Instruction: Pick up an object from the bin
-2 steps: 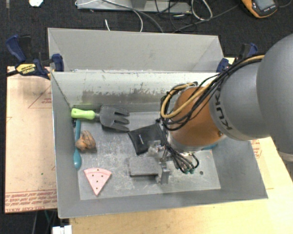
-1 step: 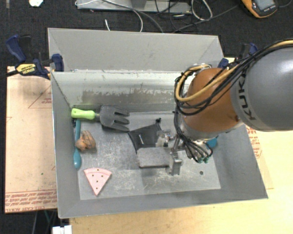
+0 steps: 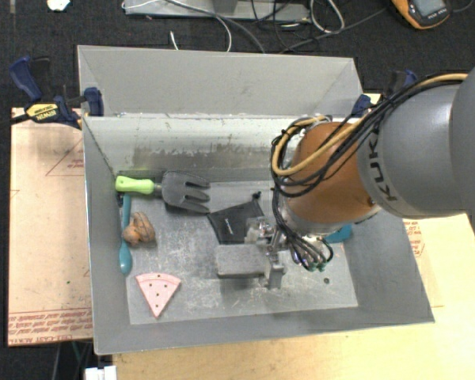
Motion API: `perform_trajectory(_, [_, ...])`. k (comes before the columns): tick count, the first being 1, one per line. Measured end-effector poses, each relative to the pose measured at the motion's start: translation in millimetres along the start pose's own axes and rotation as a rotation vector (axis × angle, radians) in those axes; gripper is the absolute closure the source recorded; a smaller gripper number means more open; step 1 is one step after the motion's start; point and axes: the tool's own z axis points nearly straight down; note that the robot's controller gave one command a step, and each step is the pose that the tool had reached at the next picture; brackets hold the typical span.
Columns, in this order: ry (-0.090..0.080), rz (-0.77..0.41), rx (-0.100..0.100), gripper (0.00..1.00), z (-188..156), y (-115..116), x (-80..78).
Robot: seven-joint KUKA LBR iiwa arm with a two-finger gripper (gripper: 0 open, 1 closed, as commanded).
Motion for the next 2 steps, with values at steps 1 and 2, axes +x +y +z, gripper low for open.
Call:
perform_trajectory(1, [0.01,-0.011,0.0,1.0,-42.2,1.2,-0.9])
perform_trajectory(2, [0.014,-0.032,0.0,1.0,-118.1,8.1,4.9])
